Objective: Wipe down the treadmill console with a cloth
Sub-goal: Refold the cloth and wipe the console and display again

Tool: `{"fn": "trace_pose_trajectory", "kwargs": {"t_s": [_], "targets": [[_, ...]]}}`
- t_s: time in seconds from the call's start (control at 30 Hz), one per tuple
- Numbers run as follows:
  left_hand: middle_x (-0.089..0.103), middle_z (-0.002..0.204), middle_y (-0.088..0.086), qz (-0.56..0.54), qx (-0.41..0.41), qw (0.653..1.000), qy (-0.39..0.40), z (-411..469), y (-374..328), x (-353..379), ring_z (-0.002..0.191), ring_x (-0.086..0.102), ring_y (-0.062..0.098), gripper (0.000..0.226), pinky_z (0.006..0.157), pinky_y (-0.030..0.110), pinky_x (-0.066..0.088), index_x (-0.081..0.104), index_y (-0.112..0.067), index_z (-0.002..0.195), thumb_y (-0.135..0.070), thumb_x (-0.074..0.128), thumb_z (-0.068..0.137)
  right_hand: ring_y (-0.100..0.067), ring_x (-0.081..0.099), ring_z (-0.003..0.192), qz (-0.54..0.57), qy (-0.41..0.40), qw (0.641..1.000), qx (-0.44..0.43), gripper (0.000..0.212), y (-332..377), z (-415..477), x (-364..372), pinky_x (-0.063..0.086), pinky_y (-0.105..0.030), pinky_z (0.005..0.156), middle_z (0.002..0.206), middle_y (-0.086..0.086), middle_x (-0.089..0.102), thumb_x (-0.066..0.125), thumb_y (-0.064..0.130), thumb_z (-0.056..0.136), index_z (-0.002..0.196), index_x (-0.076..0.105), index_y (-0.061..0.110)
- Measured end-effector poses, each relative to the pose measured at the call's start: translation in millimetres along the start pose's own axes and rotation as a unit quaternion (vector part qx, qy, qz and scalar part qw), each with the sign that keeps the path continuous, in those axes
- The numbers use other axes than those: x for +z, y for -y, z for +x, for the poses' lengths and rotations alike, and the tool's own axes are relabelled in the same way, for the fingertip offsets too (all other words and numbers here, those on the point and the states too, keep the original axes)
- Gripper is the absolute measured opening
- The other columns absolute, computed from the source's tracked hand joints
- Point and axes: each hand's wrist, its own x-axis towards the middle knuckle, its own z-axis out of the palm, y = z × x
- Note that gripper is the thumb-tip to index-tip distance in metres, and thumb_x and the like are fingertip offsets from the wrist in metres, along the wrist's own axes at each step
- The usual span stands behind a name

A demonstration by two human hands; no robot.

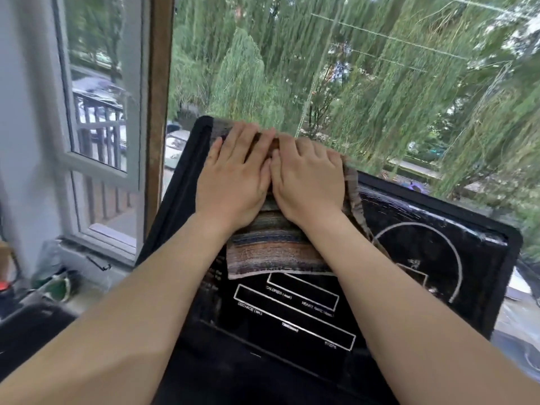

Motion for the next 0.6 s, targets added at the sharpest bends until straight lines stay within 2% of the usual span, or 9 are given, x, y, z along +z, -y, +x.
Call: {"fn": "trace_pose_trajectory", "kwargs": {"t_s": [0.1,0.17,0.23,0.33,0.43,0.6], "targets": [[0.014,0.161,0.0,-0.013,-0.031,0.999,0.005,-15,17,0,0.148,0.008,0.016,0.051,0.118,0.04,0.007,0.017,-0.025,0.153,-0.037,0.023,0.104,-0.031,0.041,0.133,0.016,0.031,0.999,-0.014,0.049,20,0,7,0.025,-0.047,0.11,0.141,-0.012,0.049,0.03,0.039,0.101,0.142,0.043,0.015],[0.01,0.161,0.001,-0.026,-0.047,0.998,0.011,-28,17,2,0.148,0.005,0.016,0.053,0.119,0.04,0.005,0.014,-0.023,0.154,-0.037,0.023,0.104,-0.028,0.023,0.145,0.014,0.054,0.998,-0.032,0.053,23,-8,7,0.013,-0.046,0.117,0.155,-0.012,0.031,0.025,0.04,0.102,0.15,0.031,0.017],[0.008,0.162,0.003,-0.03,-0.065,0.997,0.024,-49,16,4,0.148,0.003,0.017,0.055,0.119,0.041,0.003,0.012,-0.022,0.154,-0.038,0.022,0.103,-0.027,0.014,0.148,0.015,0.068,0.996,-0.057,0.055,27,-25,4,0.008,-0.045,0.119,0.16,-0.012,0.02,0.023,0.039,0.102,0.152,0.026,0.017],[0.006,0.162,0.004,-0.016,-0.081,0.996,0.046,-93,16,5,0.148,0.002,0.018,0.058,0.119,0.041,0.003,0.009,-0.021,0.154,-0.042,0.02,0.101,-0.024,0.007,0.149,0.022,0.11,0.99,-0.09,0.055,34,-67,2,0.005,-0.042,0.119,0.162,-0.01,0.012,0.025,0.038,0.103,0.153,0.023,0.016],[0.001,0.162,0.004,0.005,-0.091,0.993,0.075,-135,13,7,0.148,-0.002,0.017,0.06,0.12,0.042,0.004,0.005,-0.022,0.154,-0.044,0.019,0.1,-0.022,0.005,0.15,0.024,0.136,0.985,-0.107,0.056,39,-108,1,0.006,-0.042,0.12,0.162,-0.008,0.01,0.029,0.038,0.103,0.154,0.021,0.017],[0.002,0.161,0.007,0.026,-0.096,0.989,0.111,-172,9,5,0.148,-0.001,0.02,0.061,0.119,0.046,0.011,0.01,-0.015,0.154,-0.041,0.02,0.099,-0.019,0.006,0.149,0.04,0.167,0.977,-0.126,0.055,49,-147,-3,0.005,-0.04,0.12,0.162,-0.005,0.012,0.029,0.037,0.103,0.154,0.022,0.018]]}}
